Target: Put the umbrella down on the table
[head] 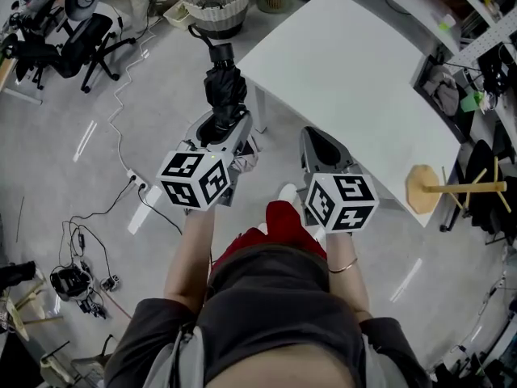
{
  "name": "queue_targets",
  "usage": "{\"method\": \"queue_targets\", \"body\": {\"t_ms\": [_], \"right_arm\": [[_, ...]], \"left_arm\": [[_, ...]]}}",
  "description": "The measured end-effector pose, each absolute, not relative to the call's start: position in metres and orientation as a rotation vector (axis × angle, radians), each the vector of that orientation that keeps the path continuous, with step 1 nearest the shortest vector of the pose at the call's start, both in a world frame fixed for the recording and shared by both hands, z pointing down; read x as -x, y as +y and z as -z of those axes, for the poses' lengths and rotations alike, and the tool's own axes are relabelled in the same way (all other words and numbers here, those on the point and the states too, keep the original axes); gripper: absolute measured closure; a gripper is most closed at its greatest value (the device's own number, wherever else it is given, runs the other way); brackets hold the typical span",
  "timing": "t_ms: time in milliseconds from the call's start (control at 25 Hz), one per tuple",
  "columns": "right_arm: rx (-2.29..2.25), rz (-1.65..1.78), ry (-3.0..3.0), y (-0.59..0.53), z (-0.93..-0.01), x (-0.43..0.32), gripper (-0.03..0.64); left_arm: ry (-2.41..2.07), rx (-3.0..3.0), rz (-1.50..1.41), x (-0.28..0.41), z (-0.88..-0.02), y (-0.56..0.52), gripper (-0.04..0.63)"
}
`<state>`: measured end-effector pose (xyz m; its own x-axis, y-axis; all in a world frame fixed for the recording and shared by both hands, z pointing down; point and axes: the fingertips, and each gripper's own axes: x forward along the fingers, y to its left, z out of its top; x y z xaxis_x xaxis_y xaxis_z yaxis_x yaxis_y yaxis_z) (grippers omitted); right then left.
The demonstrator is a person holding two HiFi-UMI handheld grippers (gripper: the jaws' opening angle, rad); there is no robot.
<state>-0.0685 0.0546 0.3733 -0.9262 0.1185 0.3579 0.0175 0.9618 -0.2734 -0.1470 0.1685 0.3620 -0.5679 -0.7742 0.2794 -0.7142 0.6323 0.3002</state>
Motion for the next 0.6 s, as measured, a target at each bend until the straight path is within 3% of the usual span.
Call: {"method": "queue_targets", "body": {"t_ms": [600], "right_arm": [[-0.009, -0.42, -2.719, -0.037, -0.379, 0.134, 0.597]], "left_arm": [[-2.416, -1.228, 0.153, 0.231, -0.368, 0.076, 0.383]]}}
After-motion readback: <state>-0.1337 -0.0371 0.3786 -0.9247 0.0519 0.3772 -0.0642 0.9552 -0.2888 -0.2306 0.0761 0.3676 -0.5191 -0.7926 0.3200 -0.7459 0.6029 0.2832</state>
